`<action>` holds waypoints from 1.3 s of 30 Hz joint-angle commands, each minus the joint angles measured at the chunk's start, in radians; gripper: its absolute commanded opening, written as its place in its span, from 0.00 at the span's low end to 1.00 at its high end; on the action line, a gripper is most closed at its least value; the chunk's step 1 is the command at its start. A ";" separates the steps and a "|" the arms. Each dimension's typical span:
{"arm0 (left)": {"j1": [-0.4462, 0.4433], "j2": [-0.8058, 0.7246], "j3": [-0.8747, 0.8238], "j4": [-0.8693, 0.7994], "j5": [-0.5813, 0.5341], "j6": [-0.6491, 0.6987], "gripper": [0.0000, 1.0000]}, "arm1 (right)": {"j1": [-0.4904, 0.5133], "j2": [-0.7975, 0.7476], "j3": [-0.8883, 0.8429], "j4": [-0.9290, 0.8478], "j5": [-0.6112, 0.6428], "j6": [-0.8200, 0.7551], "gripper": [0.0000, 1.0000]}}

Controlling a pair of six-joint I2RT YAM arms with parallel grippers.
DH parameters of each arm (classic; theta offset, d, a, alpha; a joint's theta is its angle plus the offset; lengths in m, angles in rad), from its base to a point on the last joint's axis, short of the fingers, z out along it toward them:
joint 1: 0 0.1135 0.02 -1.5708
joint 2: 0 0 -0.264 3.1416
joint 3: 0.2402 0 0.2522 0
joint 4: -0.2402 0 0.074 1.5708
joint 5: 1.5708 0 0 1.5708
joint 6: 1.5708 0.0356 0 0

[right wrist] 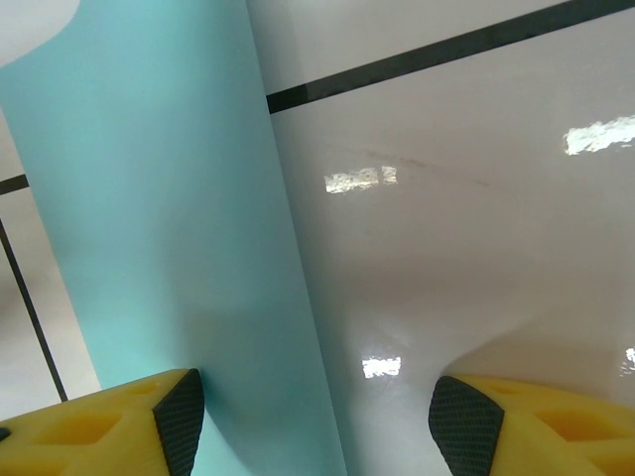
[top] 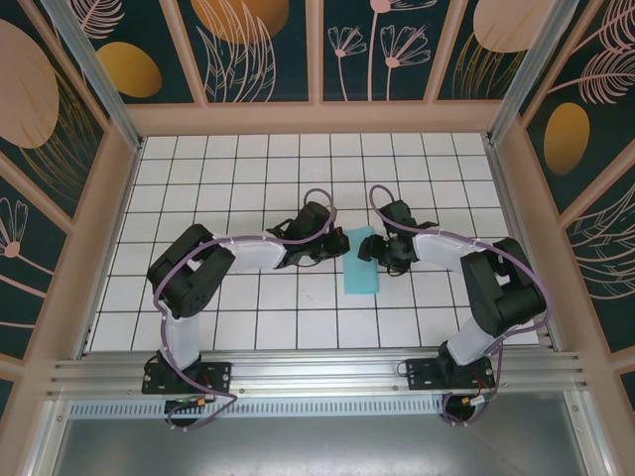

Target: Fold a paper plane with a square sheet of paper (pick it up from the middle)

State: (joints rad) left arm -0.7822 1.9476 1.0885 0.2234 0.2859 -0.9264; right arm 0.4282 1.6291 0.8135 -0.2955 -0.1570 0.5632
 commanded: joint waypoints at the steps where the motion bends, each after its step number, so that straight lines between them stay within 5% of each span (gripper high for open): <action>1: -0.008 0.034 0.035 -0.018 0.025 -0.014 0.00 | 0.006 0.118 -0.066 0.030 0.047 0.009 0.70; 26: -0.033 0.138 0.106 -0.201 -0.044 0.008 0.00 | 0.014 0.107 -0.045 0.018 0.036 0.009 0.70; 39: -0.034 0.150 0.105 -0.211 -0.039 0.029 0.00 | -0.029 -0.178 0.001 0.024 -0.067 -0.010 0.68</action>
State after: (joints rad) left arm -0.8120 2.0544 1.1908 0.0765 0.2577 -0.9211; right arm 0.4175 1.5211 0.8219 -0.3000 -0.1761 0.5549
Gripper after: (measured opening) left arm 0.071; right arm 0.687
